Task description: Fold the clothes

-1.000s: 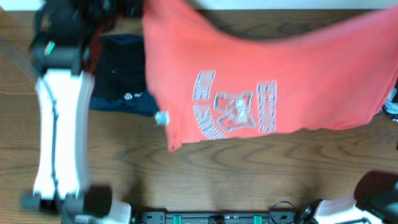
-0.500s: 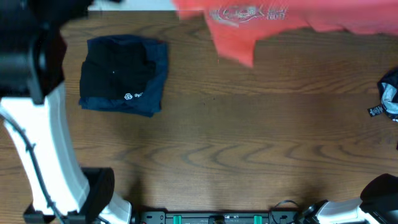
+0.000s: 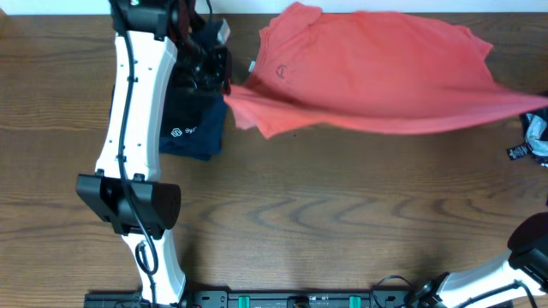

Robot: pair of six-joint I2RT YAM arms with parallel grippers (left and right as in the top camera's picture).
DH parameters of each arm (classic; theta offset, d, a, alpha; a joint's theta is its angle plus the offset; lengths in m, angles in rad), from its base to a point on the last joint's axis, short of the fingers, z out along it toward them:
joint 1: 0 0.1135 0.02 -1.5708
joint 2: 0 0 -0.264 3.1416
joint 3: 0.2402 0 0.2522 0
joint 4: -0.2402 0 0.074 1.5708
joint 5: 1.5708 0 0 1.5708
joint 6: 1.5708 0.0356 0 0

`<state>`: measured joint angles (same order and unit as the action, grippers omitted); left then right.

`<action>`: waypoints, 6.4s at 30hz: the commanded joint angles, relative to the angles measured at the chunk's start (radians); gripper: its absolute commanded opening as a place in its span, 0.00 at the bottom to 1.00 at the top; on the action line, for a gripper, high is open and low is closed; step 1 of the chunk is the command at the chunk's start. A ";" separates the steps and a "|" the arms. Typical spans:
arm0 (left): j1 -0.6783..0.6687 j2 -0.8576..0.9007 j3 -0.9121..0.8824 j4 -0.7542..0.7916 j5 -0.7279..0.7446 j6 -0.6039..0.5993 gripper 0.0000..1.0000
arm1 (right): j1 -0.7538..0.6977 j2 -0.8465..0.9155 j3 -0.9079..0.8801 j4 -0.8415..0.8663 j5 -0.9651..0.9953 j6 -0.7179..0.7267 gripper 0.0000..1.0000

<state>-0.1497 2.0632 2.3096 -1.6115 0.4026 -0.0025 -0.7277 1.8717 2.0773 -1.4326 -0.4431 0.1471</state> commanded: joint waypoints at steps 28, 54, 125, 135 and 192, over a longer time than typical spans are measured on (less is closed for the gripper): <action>-0.072 -0.248 -0.645 -0.016 -0.091 0.021 0.06 | -0.005 -0.002 -0.179 -0.152 0.551 0.095 0.03; -0.171 -0.246 -0.651 0.282 -0.187 -0.010 0.06 | -0.026 -0.002 -0.461 0.102 0.409 0.097 0.30; -0.171 -0.245 -0.651 0.437 -0.187 -0.009 0.06 | -0.044 -0.183 -0.829 0.568 0.304 0.267 0.01; -0.171 -0.234 -0.652 0.548 -0.187 -0.009 0.06 | -0.023 -0.165 -0.829 0.700 0.238 0.268 0.01; -0.173 -0.153 -0.778 0.573 -0.034 -0.017 0.81 | 0.002 -0.069 -0.850 0.584 0.122 0.193 0.55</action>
<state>-0.3225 1.9041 1.5566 -1.0561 0.2405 -0.0181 -0.7540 1.7927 1.2415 -0.8467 -0.2382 0.3481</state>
